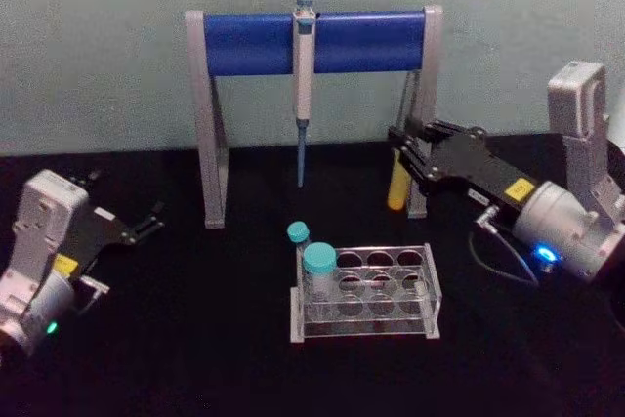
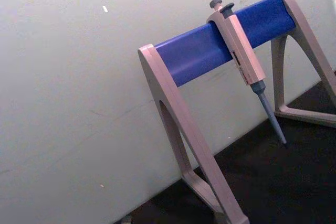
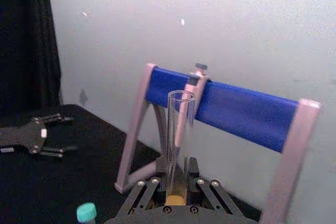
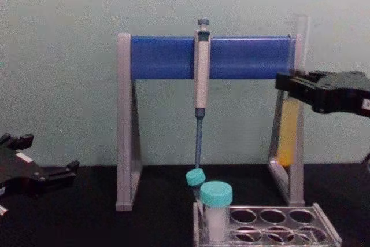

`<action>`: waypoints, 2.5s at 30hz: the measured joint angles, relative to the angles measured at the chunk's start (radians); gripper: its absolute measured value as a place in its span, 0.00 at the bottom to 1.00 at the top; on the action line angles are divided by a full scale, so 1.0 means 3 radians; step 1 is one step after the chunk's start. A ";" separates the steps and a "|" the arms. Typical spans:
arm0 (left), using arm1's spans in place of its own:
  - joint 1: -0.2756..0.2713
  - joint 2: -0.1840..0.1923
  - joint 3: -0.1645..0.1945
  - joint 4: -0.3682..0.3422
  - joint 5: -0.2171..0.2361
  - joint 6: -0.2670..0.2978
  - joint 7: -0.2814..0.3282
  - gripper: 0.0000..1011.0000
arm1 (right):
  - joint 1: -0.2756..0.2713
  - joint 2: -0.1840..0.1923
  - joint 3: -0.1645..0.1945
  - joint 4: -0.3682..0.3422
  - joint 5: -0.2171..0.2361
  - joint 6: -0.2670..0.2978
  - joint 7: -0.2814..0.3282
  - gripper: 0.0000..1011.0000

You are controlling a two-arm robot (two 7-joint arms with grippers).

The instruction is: Pick up the test tube from the test tube rack, shake it, then place it back into the test tube rack.

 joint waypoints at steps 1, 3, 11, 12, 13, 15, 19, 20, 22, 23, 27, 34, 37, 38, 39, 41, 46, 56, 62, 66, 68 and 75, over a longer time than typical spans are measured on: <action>0.0000 0.0000 0.0000 0.0000 0.0000 0.0000 0.0000 1.00 | -0.0019 0.0013 0.0011 -0.0020 -0.0002 0.0012 -0.0014 0.23; 0.0000 0.0000 0.0000 0.0000 0.0000 0.0000 0.0000 1.00 | -0.0103 0.0061 0.0049 -0.0109 -0.0003 0.0061 -0.0053 0.23; 0.0000 0.0000 0.0000 0.0000 0.0000 0.0000 0.0000 1.00 | -0.0408 0.0200 0.0113 -0.0416 0.0111 0.0233 -0.0032 0.23; 0.0000 0.0000 0.0000 0.0000 0.0000 0.0000 0.0000 1.00 | -0.0436 0.0210 0.0096 -0.0445 0.0155 0.0250 0.0014 0.23; 0.0000 0.0000 0.0000 0.0000 0.0000 0.0000 0.0000 1.00 | -0.0440 0.0211 0.0083 -0.0450 0.0178 0.0254 0.0043 0.23; 0.0000 0.0000 0.0000 0.0000 0.0000 0.0000 0.0000 1.00 | -0.0430 0.0200 0.0038 -0.0440 0.0226 0.0254 0.0104 0.23; 0.0000 0.0000 0.0000 0.0000 0.0000 0.0000 0.0000 1.00 | -0.0322 0.0130 -0.0045 -0.0324 0.0258 0.0208 0.0160 0.23; 0.0000 0.0000 0.0000 0.0000 0.0000 0.0000 0.0000 1.00 | -0.0297 0.0113 -0.0059 -0.0288 0.0260 0.0195 0.0165 0.23; 0.0000 0.0000 0.0000 0.0000 0.0000 0.0000 0.0000 1.00 | -0.0197 0.0054 -0.0099 -0.0178 0.0256 0.0141 0.0171 0.23; 0.0000 0.0000 0.0000 0.0000 0.0000 0.0000 0.0000 1.00 | -0.0165 0.0038 -0.0108 -0.0134 0.0252 0.0125 0.0169 0.23; 0.0000 0.0000 0.0000 0.0000 0.0000 0.0000 0.0000 1.00 | -0.0020 -0.0038 -0.0140 0.0034 0.0185 0.0050 0.0136 0.23; 0.0000 0.0000 0.0000 0.0000 0.0000 0.0000 0.0000 1.00 | 0.0074 -0.0054 -0.0118 0.0146 0.0107 0.0011 0.0077 0.23; 0.0000 0.0000 0.0000 0.0000 0.0000 0.0000 0.0000 1.00 | 0.0046 -0.0025 -0.0088 0.0113 0.0092 0.0018 0.0039 0.23; 0.0000 0.0000 0.0000 0.0000 0.0000 0.0000 0.0000 1.00 | 0.0030 -0.0012 -0.0076 0.0093 0.0084 0.0025 0.0023 0.23; 0.0000 0.0000 0.0000 0.0000 0.0000 0.0000 0.0000 1.00 | -0.0011 0.0021 -0.0046 0.0042 0.0071 0.0045 -0.0012 0.23; 0.0000 0.0000 0.0000 0.0000 0.0000 0.0000 0.0000 1.00 | -0.0069 0.0062 -0.0013 -0.0029 0.0064 0.0080 -0.0046 0.23; 0.0000 0.0000 0.0000 0.0000 0.0000 0.0000 0.0000 1.00 | -0.0295 0.0205 0.0069 -0.0311 0.0061 0.0227 -0.0105 0.23; 0.0000 0.0000 0.0000 0.0000 0.0000 0.0000 0.0000 1.00 | -0.0402 0.0232 -0.0033 -0.0484 0.0261 0.0364 0.0091 0.23; 0.0000 0.0000 0.0000 0.0000 0.0000 0.0000 0.0000 1.00 | -0.0173 0.0097 -0.0178 -0.0249 0.0291 0.0249 0.0192 0.23; 0.0000 0.0000 0.0000 0.0000 0.0000 0.0000 0.0000 1.00 | -0.0037 0.0031 -0.0230 -0.0102 0.0233 0.0169 0.0183 0.23; 0.0000 0.0000 0.0000 0.0000 0.0000 0.0000 0.0000 1.00 | 0.0022 0.0003 -0.0241 -0.0029 0.0196 0.0129 0.0163 0.23; 0.0000 0.0000 0.0000 0.0000 0.0000 0.0000 0.0000 1.00 | 0.0088 -0.0020 -0.0222 0.0070 0.0150 0.0093 0.0118 0.23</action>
